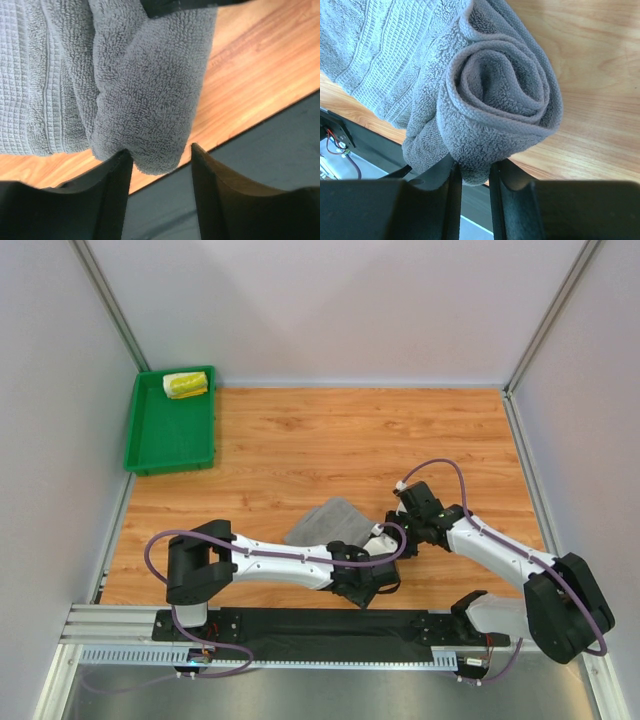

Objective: Roll the towels
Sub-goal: Roll the towel

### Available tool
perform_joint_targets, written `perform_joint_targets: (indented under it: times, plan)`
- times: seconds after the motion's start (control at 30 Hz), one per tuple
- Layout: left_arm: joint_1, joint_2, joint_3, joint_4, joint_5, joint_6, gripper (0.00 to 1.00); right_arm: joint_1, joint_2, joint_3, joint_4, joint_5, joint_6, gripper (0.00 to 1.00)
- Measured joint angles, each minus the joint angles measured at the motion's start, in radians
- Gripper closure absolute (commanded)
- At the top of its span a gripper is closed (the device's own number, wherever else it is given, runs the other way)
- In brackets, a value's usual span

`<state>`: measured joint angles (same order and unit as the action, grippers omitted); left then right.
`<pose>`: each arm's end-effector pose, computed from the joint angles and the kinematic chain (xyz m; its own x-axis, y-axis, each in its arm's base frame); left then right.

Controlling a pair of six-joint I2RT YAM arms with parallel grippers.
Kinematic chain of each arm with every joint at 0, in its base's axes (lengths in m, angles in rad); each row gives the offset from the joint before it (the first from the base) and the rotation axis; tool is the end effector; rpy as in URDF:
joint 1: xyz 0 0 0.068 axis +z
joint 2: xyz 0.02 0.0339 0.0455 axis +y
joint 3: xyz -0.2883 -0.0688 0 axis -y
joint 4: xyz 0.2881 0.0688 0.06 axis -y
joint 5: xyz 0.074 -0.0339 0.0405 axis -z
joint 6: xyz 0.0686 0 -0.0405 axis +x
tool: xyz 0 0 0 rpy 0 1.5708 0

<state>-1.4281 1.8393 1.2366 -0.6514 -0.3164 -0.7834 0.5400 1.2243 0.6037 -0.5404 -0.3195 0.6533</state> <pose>0.0796 -0.4040 0.1453 -0.7499 0.5034 -0.4293 0.5614 0.8275 -0.0103 0.2006 0.1454 0.1383 -0.9866 0.0814 -0.1413 0.0053 0.8822 0.4709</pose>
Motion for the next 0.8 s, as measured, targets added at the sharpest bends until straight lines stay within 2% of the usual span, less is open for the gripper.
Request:
perform_joint_targets:
  times: [0.03,0.07,0.17,0.27,0.3,0.4,0.43,0.53,0.8]
  plan:
    - [-0.002,0.004,0.002,-0.003,-0.013,-0.005,0.59,0.000,0.000,0.000,0.001,0.002,0.000,0.95]
    - [-0.006,0.008,0.003,-0.009,-0.037,-0.002,0.72,0.000,0.002,0.002,0.002,0.005,-0.001,0.95]
    - [-0.011,0.016,0.005,-0.011,-0.076,-0.016,0.86,0.000,0.014,0.011,0.005,0.006,-0.007,0.95]
    - [-0.012,0.021,0.007,-0.013,-0.103,-0.025,0.93,0.000,0.018,0.020,0.006,0.014,-0.013,0.94]
    - [-0.013,0.023,0.008,-0.013,-0.109,-0.025,0.94,0.000,0.018,0.021,0.006,0.017,-0.014,0.92]
    - [-0.013,0.022,0.008,-0.012,-0.113,-0.021,0.98,0.000,0.018,0.026,0.002,0.024,-0.019,0.80]
    - [-0.012,0.021,0.008,-0.011,-0.111,-0.018,1.00,0.000,0.018,0.028,-0.003,0.025,-0.023,0.70]
    - [-0.008,0.012,0.008,-0.011,-0.085,-0.002,1.00,0.000,0.018,0.043,-0.039,0.042,-0.035,0.52]
    - [0.044,-0.044,0.006,0.011,0.137,0.026,1.00,0.003,0.018,0.127,-0.187,0.137,-0.101,0.31]
